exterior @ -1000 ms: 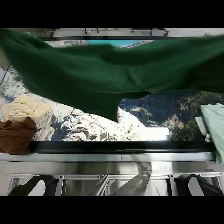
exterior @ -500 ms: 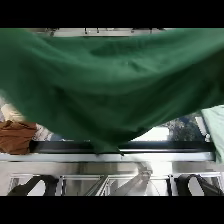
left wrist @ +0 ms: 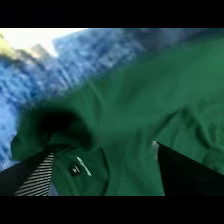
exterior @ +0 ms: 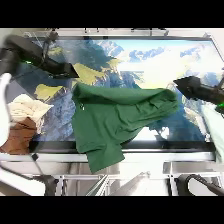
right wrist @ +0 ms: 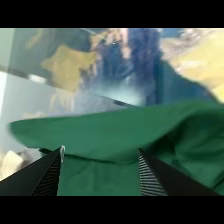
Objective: Fold the shirts.
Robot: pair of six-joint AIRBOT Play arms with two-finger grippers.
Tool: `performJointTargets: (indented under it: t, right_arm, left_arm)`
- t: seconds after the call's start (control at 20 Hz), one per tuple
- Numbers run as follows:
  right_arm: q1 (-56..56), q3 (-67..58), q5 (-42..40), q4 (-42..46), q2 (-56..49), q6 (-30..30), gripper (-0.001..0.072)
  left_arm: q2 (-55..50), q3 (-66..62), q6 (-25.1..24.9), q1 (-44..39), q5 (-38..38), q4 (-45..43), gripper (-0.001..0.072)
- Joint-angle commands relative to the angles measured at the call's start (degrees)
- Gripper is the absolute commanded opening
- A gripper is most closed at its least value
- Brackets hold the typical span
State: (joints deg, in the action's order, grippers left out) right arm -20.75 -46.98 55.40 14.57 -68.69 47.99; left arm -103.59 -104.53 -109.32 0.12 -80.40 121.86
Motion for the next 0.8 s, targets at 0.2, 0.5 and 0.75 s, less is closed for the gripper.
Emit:
performJointTargets:
  t: [0.2, 0.5, 0.75]
  right_arm:
    - [-7.87, -7.41, 8.70, 11.06, -10.10, -3.06, 0.0409]
    - [-18.16, -3.39, 10.43, 26.27, -9.44, 3.67, 0.0365]
    - [-18.53, -0.85, 10.43, 26.01, -9.46, 3.72, 0.0365]
  left_arm:
    - [-13.09, -10.51, 6.64, 6.19, -12.68, 2.19, 0.0706]
    - [-1.70, 14.62, 3.61, 10.38, -13.25, 2.36, 0.0706]
    - [-0.66, 30.75, 2.86, 7.96, -9.49, 2.36, 0.0705]
